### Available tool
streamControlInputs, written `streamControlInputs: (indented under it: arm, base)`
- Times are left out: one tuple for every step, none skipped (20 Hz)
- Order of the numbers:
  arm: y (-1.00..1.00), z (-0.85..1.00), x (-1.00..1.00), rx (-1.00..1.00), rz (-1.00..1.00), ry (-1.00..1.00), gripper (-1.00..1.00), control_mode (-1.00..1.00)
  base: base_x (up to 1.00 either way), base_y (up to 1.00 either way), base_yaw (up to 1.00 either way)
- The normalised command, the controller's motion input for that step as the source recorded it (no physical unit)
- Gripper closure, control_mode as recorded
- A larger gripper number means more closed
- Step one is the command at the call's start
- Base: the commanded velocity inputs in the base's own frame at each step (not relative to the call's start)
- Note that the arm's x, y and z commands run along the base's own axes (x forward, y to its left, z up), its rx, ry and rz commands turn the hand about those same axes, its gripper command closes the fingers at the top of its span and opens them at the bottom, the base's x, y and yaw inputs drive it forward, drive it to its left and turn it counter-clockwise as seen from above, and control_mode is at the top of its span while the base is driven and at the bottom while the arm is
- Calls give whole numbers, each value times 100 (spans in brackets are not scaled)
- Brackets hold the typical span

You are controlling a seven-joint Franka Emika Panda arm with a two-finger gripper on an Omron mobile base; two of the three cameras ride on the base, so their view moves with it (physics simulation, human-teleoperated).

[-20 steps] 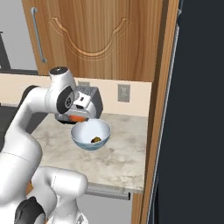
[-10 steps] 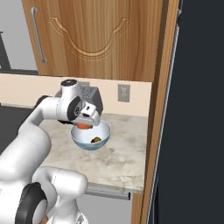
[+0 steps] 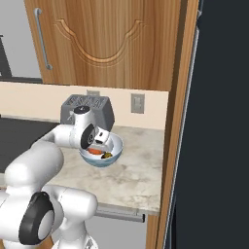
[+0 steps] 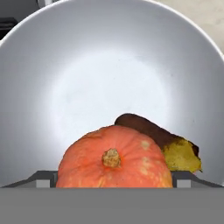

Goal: Take the squash, sweet potato, and squash from the freezer and place them in the bowl on the counter.

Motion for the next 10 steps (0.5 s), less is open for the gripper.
streamControlInputs:
  arm:
    - [0, -4, 26, 0, 0, 11, 100, -100]
    - [0, -11, 11, 0, 0, 9, 100, -100]
    - [0, -5, 2, 0, 0, 8, 100, -100]
    - [0, -7, 10, 0, 0, 3, 100, -100]
    - [-1, -1, 19, 0, 0, 0, 100, -100]
    - [-1, -1, 20, 0, 0, 0, 100, -100]
    - [-6, -4, 24, 0, 0, 0, 100, -100]
    - [-1, -11, 28, 0, 0, 0, 100, -100]
    - [0, -16, 31, 0, 0, 0, 100, -100]
    - [0, -15, 29, 0, 0, 0, 100, -100]
  base:
    - [0, 0, 0]
    - [0, 0, 0]
    - [0, 0, 0]
    - [0, 0, 0]
    - [0, 0, 0]
    - [0, 0, 0]
    - [0, 0, 0]
    - [0, 0, 0]
    - [0, 0, 0]
    - [0, 0, 0]
